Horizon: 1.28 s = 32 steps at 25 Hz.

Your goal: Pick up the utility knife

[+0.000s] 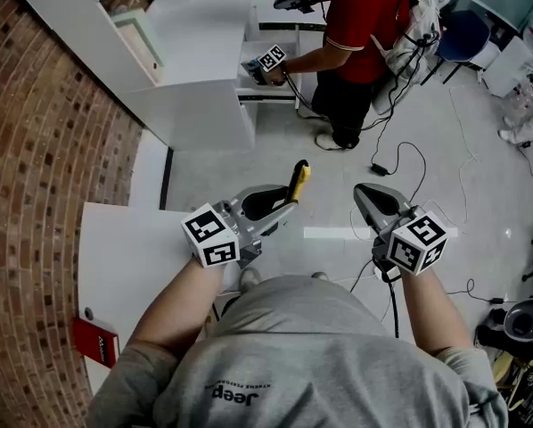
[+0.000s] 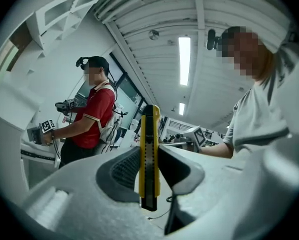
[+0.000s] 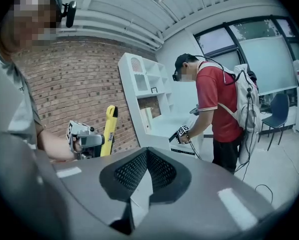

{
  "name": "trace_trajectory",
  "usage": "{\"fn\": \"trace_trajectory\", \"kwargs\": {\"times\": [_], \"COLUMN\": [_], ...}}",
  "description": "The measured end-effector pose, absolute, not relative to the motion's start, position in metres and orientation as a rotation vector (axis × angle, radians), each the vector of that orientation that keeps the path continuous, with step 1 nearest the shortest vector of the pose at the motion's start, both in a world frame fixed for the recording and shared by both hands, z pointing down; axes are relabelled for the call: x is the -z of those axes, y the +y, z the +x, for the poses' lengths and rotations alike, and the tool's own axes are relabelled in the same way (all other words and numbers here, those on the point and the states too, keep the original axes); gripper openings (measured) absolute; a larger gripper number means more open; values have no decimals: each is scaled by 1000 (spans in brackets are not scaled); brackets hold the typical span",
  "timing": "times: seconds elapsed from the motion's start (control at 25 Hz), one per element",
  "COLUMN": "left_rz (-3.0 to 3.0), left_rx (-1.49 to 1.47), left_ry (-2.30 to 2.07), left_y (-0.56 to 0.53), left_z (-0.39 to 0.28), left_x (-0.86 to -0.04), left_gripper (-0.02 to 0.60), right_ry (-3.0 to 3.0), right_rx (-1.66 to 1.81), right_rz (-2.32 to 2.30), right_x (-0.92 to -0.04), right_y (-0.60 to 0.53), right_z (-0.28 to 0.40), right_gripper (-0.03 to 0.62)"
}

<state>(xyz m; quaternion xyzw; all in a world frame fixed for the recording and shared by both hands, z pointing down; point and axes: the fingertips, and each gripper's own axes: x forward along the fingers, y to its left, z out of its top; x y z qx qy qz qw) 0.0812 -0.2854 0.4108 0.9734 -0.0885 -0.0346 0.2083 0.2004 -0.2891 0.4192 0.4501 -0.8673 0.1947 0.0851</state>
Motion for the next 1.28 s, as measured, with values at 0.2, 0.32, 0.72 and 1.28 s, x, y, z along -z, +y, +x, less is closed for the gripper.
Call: {"fn": "trace_trajectory", "kwargs": {"times": [0.2,0.32,0.72,1.28], "left_rz": [2664,2668,2681,2685], "left_rx": [172,174,170,185], "left_ry": [-266,-270,-258,-267], "left_y": [-291,-291,-287,-283], "left_z": [71,68,62,52], "left_x": [-402,-400,-397,-397], "left_gripper": [117,117,117,117], "right_ry": [-2600,-2606,-2608,-2596], "right_rx": [-573,-570,-564,-538], "right_rz": [1334,1336,1331,1319], "right_x": [-416,-414,-410,-411], "right_y": [-292,-293,-295,-292], "right_z": [195,194,188,180], "right_gripper": [9,9,9,8]}}
